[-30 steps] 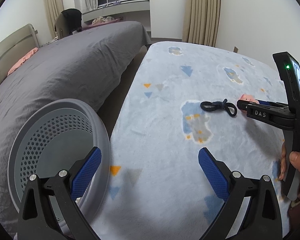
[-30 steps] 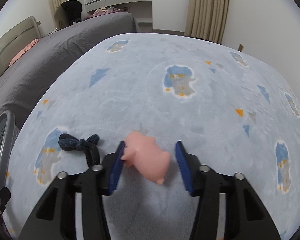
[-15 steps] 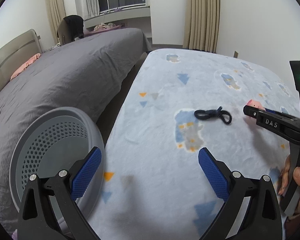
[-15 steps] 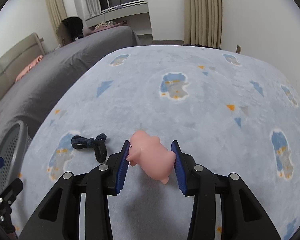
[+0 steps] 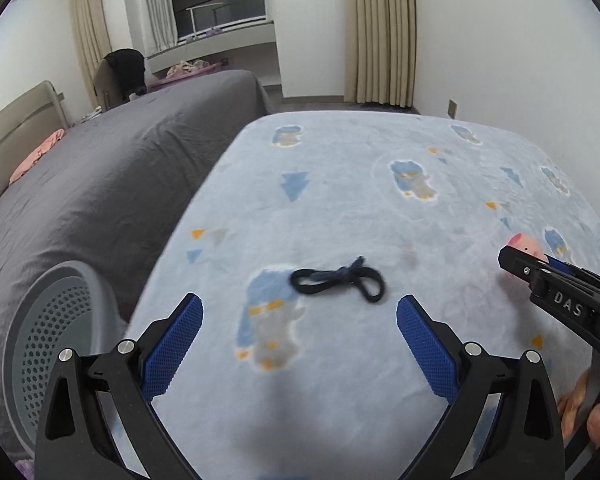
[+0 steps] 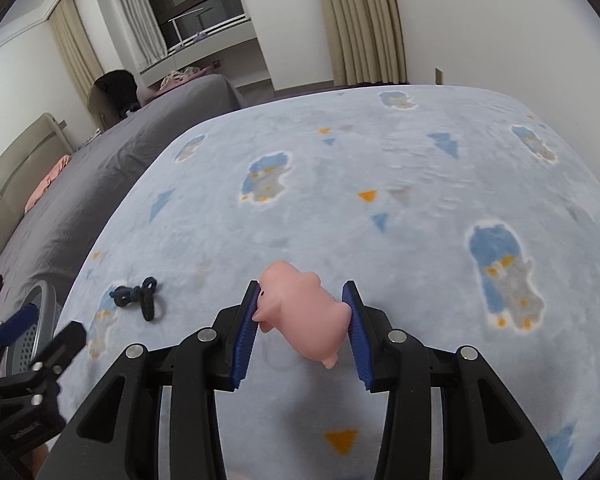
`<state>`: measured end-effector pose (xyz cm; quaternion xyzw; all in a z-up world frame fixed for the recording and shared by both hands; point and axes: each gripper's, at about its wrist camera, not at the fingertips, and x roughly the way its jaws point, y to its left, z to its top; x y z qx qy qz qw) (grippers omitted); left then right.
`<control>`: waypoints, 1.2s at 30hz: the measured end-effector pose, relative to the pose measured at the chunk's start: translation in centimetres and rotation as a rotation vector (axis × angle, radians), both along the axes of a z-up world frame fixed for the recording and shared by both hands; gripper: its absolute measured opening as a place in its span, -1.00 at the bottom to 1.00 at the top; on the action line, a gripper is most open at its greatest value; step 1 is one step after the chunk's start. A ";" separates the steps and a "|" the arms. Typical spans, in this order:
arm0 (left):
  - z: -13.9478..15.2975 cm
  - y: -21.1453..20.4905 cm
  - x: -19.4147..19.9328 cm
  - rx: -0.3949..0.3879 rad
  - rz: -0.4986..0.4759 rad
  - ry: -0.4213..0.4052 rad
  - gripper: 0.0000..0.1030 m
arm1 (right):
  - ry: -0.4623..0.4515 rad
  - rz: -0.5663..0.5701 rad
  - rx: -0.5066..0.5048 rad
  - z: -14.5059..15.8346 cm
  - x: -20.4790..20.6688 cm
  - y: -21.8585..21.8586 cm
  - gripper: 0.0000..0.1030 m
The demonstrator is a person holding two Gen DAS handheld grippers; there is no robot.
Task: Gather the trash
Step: 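Grasp the pink pig with the right tool while the left tool grasps the black cable, then carry the cable and pig over the basket and release both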
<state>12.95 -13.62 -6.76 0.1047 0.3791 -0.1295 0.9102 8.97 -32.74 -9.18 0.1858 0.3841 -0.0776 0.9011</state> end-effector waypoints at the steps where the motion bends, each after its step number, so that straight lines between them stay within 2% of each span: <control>1: -0.3 -0.6 0.4 0.002 -0.006 0.010 0.86 | -0.001 -0.002 0.019 -0.1 0.0 -0.3 -0.22; 9: -2.1 -2.5 3.7 0.021 0.038 0.076 0.86 | -0.020 -0.003 0.095 -0.4 0.0 -1.4 -0.22; 14: -4.0 -3.0 5.3 0.063 0.067 0.108 0.86 | -0.029 -0.001 0.124 -0.4 0.1 -1.7 -0.22; 17: -4.5 -2.7 5.9 0.045 0.083 0.135 0.83 | -0.034 0.000 0.140 -0.4 0.3 -1.8 -0.22; 21: -4.4 -2.2 6.1 -0.022 0.053 0.164 0.33 | -0.036 0.007 0.146 -0.4 0.3 -1.8 -0.22; 23: -4.2 -2.4 5.6 -0.022 0.033 0.153 0.12 | -0.037 0.009 0.145 -0.4 0.3 -1.7 -0.22; 25: -4.1 -2.6 5.2 -0.030 0.011 0.150 -0.19 | -0.037 0.009 0.142 -0.4 0.3 -1.7 -0.22; 28: -4.0 -2.7 4.9 -0.041 -0.010 0.151 -0.46 | -0.036 0.008 0.138 -0.4 0.4 -1.6 -0.22; 31: -3.9 -2.4 4.9 -0.058 -0.011 0.158 -0.61 | -0.035 0.010 0.130 -0.4 0.4 -1.5 -0.22; 36: -3.6 -1.8 4.7 -0.075 -0.012 0.164 -0.68 | -0.034 0.010 0.125 -0.4 0.5 -1.4 -0.22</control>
